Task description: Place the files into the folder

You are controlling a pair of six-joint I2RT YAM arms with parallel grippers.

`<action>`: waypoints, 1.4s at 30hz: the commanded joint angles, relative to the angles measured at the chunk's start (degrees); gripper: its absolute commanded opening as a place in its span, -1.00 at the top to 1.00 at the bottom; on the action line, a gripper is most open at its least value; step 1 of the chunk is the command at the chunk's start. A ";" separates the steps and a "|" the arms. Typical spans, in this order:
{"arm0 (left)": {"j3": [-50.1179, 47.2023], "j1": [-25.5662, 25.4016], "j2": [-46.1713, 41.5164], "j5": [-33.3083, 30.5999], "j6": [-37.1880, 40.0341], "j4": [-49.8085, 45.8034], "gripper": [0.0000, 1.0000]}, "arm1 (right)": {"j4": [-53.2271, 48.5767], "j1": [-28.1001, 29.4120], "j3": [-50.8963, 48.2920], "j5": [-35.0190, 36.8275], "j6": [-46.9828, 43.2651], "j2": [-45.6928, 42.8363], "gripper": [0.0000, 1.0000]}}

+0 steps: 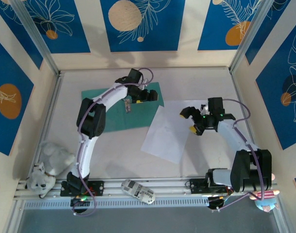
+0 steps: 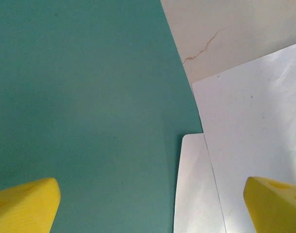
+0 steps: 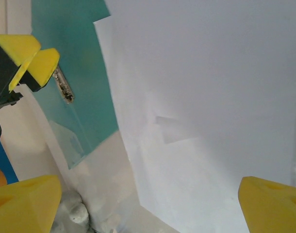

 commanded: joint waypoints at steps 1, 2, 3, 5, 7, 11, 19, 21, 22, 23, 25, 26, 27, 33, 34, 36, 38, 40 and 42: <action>3.49 -0.85 2.79 -0.16 1.25 0.39 -0.95 | -3.34 -2.78 -2.41 -3.01 -3.75 -2.80 -0.89; 3.89 -0.96 3.57 0.01 1.25 0.49 -0.94 | -3.66 -3.53 -2.95 -3.38 -4.11 -3.35 -0.89; 4.46 -1.12 4.34 0.07 1.29 0.36 -0.94 | -3.86 -4.38 -3.75 -3.84 -4.50 -3.98 -0.89; 4.86 -1.32 5.45 0.14 1.39 0.17 -0.94 | -4.17 -5.79 -4.85 -4.69 -5.22 -4.96 -0.89; 5.05 -1.58 6.18 0.67 1.34 0.42 -0.94 | -4.54 -7.00 -5.75 -5.30 -5.82 -5.63 -0.89; 4.98 -2.53 6.97 2.25 2.08 0.91 -0.95 | -4.63 -8.15 -6.73 -6.49 -6.42 -5.57 -0.89; 4.36 -4.39 7.29 6.21 5.78 0.76 -0.95 | -5.64 -8.63 -6.09 -6.98 -7.11 -5.24 -0.89; 3.87 -4.59 7.08 7.11 6.87 0.54 -0.95 | -6.01 -8.86 -5.83 -6.96 -7.35 -5.21 -0.89; 3.44 -4.72 6.91 7.59 7.25 0.49 -0.95 | -6.23 -8.95 -5.78 -6.97 -7.41 -5.30 -0.89; 2.99 -4.71 6.63 8.22 7.52 0.63 -0.95 | -6.30 -8.95 -5.78 -6.91 -7.47 -5.30 -0.89; 1.91 -4.93 5.90 8.82 7.73 0.82 -0.95 | -6.35 -9.01 -5.87 -6.99 -7.38 -5.31 -0.89; 1.42 -5.06 5.48 8.99 7.49 1.07 -0.95 | -6.36 -8.96 -5.89 -7.04 -7.30 -5.30 -0.89; 0.67 -5.33 4.87 8.98 7.12 1.59 -0.95 | -6.30 -8.95 -5.96 -7.11 -7.19 -5.27 -0.89; -2.91 -6.05 1.08 8.97 2.50 6.22 -0.97 | -6.18 -8.62 -6.20 -7.77 -6.30 -5.46 -0.89; -2.25 -6.02 0.60 8.48 2.47 5.73 -0.98 | -6.18 -8.47 -6.10 -7.96 -5.93 -5.47 -0.89; -0.84 -5.96 -0.40 7.70 2.81 4.17 -0.99 | -5.97 -7.86 -6.09 -8.24 -5.57 -5.52 -0.89; 0.20 -5.99 -1.77 7.34 3.00 3.04 -0.99 | -5.72 -7.16 -6.12 -8.09 -5.10 -5.56 -0.89; 0.44 -6.02 -3.48 6.45 2.64 1.95 -0.99 | -5.28 -6.42 -6.26 -8.02 -4.45 -5.48 -0.89; -0.10 -6.28 -5.14 6.13 2.48 1.73 -0.99 | -4.89 -6.08 -6.49 -7.85 -4.06 -5.45 -0.89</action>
